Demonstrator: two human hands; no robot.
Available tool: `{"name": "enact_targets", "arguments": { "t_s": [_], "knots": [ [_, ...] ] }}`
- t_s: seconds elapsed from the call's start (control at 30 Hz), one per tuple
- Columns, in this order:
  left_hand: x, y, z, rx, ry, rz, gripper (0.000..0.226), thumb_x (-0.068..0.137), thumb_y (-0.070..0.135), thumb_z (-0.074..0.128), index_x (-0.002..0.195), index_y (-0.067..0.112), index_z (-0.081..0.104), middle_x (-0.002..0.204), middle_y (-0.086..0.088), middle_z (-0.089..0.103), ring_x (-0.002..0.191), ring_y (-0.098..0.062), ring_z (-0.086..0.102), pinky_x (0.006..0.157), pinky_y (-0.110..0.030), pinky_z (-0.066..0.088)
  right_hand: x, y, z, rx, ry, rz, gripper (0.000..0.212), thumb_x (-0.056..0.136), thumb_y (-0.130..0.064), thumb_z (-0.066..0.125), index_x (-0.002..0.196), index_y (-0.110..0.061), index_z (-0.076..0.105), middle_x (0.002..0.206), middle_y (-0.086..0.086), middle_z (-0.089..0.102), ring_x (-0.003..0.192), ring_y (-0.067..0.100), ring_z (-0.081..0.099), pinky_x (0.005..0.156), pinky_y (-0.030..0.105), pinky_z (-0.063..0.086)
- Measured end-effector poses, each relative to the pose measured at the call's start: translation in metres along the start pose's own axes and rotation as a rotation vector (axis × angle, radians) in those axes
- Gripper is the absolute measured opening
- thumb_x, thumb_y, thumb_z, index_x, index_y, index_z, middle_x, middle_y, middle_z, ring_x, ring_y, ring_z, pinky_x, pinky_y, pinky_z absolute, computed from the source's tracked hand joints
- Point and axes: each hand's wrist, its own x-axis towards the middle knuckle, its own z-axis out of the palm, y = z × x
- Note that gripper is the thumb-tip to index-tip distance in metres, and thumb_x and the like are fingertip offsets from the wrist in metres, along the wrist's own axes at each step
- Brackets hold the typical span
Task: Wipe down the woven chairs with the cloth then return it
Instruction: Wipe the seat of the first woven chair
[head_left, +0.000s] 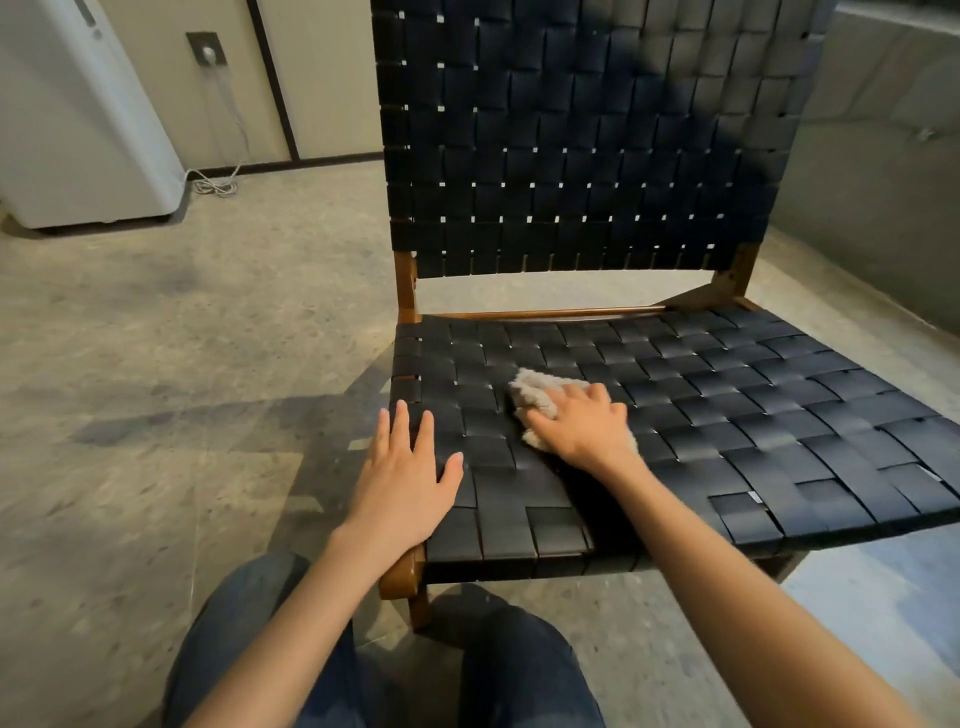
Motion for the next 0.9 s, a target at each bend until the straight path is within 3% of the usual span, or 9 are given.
{"name": "enact_targets", "arguments": {
  "t_s": [0.1,0.23,0.4,0.5,0.63,0.83,0.9],
  "knots": [
    [0.006,0.006,0.0,0.108,0.013,0.06,0.065,0.098,0.054,0.018,0.152,0.022,0.003,0.158,-0.012,-0.007,0.146,-0.027,-0.009,0.116,-0.038,-0.003,-0.002,0.048,-0.013,-0.073,0.03,0.163,0.061,0.092,-0.058,0.032,0.14,-0.022,0.042,0.147,0.007,0.038,0.131,0.032,0.028,0.103,0.048,0.024],
    [0.004,0.005,-0.002,0.074,0.006,0.063,0.064,0.098,0.054,0.019,0.152,0.023,0.005,0.159,-0.009,-0.006,0.146,-0.024,-0.008,0.115,-0.035,-0.004,-0.012,0.049,-0.02,-0.058,0.011,0.196,0.06,0.093,-0.052,0.036,0.142,-0.017,0.038,0.148,0.014,0.035,0.134,0.035,0.025,0.108,0.046,0.021],
    [-0.012,-0.001,-0.005,-0.237,-0.001,-0.001,0.064,0.101,0.042,0.028,0.151,0.018,-0.004,0.159,0.0,-0.01,0.145,-0.016,-0.012,0.116,-0.035,0.001,-0.031,-0.018,-0.009,0.03,0.037,-0.005,0.055,0.092,-0.049,0.04,0.141,-0.023,0.042,0.141,0.012,0.046,0.124,0.033,0.035,0.102,0.041,0.029],
    [-0.026,-0.011,-0.005,-0.43,-0.04,-0.097,0.068,0.1,0.042,0.03,0.15,0.021,-0.011,0.159,0.003,-0.013,0.145,-0.013,-0.013,0.116,-0.036,0.001,-0.032,-0.072,-0.001,0.192,0.023,-0.165,0.056,0.093,-0.048,0.041,0.145,-0.029,0.036,0.146,0.009,0.042,0.13,0.032,0.032,0.106,0.042,0.027],
    [-0.045,-0.022,-0.002,-0.529,-0.008,-0.118,0.07,0.097,0.049,0.034,0.152,0.027,-0.004,0.16,0.003,0.002,0.146,-0.016,-0.001,0.119,-0.044,0.007,-0.032,-0.132,0.0,0.319,0.001,-0.297,0.053,0.091,-0.044,0.043,0.142,-0.029,0.04,0.145,0.007,0.043,0.132,0.032,0.028,0.109,0.045,0.025],
    [-0.054,-0.022,-0.002,-0.462,0.034,-0.089,0.064,0.099,0.046,0.03,0.152,0.025,0.001,0.16,0.004,0.0,0.146,-0.013,-0.005,0.117,-0.038,0.005,-0.063,-0.109,0.0,0.301,0.112,-0.363,0.043,0.091,-0.047,0.044,0.129,-0.029,0.052,0.127,0.001,0.056,0.118,0.026,0.039,0.095,0.039,0.034],
    [-0.054,-0.02,-0.003,-0.399,0.044,-0.061,0.063,0.098,0.046,0.03,0.151,0.026,0.002,0.16,0.006,-0.004,0.145,-0.012,-0.008,0.117,-0.038,0.005,-0.073,-0.087,0.0,0.237,0.135,-0.326,0.046,0.091,-0.05,0.043,0.131,-0.028,0.05,0.13,0.002,0.055,0.118,0.025,0.039,0.093,0.038,0.034]
  ]
}}
